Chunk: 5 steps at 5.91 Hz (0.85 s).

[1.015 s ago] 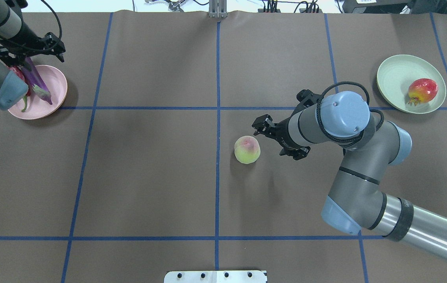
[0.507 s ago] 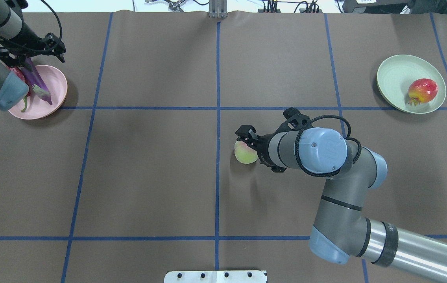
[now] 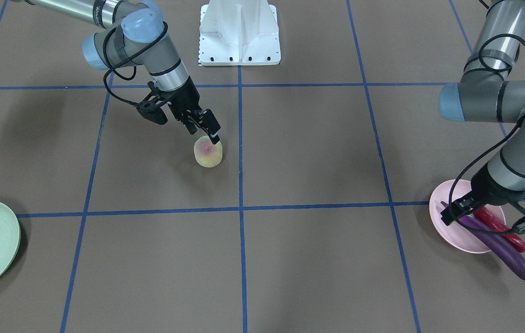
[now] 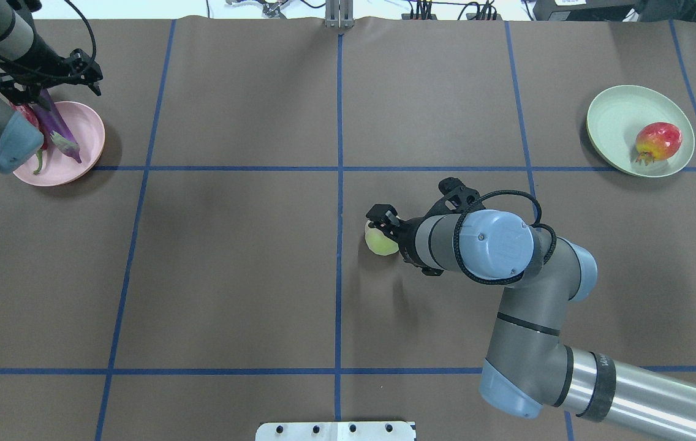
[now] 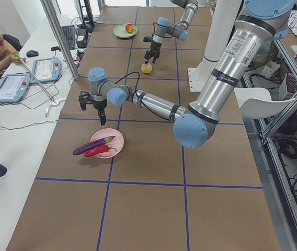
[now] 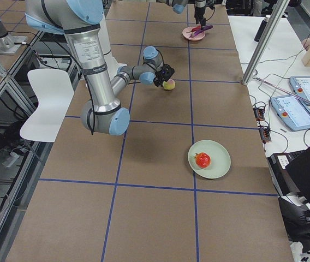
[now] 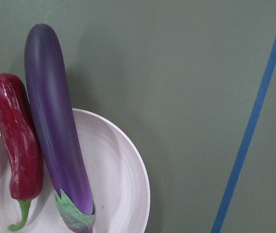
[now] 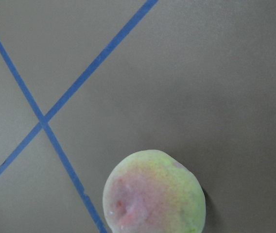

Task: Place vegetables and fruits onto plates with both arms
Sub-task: 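Lower eggplant onto pink plate with left while right grasps the peach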

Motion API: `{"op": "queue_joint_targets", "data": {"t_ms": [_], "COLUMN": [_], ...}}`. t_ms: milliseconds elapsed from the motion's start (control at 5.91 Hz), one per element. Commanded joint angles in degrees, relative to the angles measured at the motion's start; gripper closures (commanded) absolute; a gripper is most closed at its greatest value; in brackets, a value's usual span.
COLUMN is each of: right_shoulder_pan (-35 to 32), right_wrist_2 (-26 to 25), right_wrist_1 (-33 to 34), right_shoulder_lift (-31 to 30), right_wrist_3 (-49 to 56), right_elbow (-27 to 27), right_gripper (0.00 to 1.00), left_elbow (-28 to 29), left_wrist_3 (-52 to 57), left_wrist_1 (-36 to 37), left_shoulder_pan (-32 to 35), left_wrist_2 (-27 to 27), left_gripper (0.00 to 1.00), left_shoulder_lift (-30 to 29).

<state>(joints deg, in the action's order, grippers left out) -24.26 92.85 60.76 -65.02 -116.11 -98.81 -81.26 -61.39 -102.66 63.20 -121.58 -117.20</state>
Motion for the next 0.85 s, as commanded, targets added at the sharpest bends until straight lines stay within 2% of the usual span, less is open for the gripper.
{"op": "queue_joint_targets", "data": {"t_ms": [0, 169, 338, 507, 676], "right_shoulder_pan": [-0.4, -0.5, -0.5, -0.6, -0.8], "right_wrist_2": [-0.1, -0.2, -0.2, -0.2, 0.0], "right_wrist_1": [-0.3, -0.5, -0.6, -0.6, -0.6], "right_shoulder_lift": [0.7, 2.1, 2.7, 2.8, 2.9], "right_wrist_3": [0.0, 0.0, -0.2, -0.3, -0.9], "right_elbow": [1.8, 4.3, 4.6, 4.7, 4.6], "right_gripper": [0.00, 0.00, 0.00, 0.23, 0.99], "left_elbow": [-0.1, -0.1, -0.2, -0.2, -0.2], "left_wrist_3": [-1.2, -1.4, -1.4, -1.5, -1.5], "left_wrist_1": [0.0, 0.0, 0.0, 0.0, 0.0], "left_shoulder_pan": [-0.2, -0.2, -0.2, -0.2, -0.2], "left_wrist_2": [0.1, 0.1, 0.1, 0.1, 0.1], "left_gripper": [0.00, 0.00, 0.00, 0.00, 0.00], "left_shoulder_lift": [0.0, 0.0, 0.0, 0.0, 0.0]}}
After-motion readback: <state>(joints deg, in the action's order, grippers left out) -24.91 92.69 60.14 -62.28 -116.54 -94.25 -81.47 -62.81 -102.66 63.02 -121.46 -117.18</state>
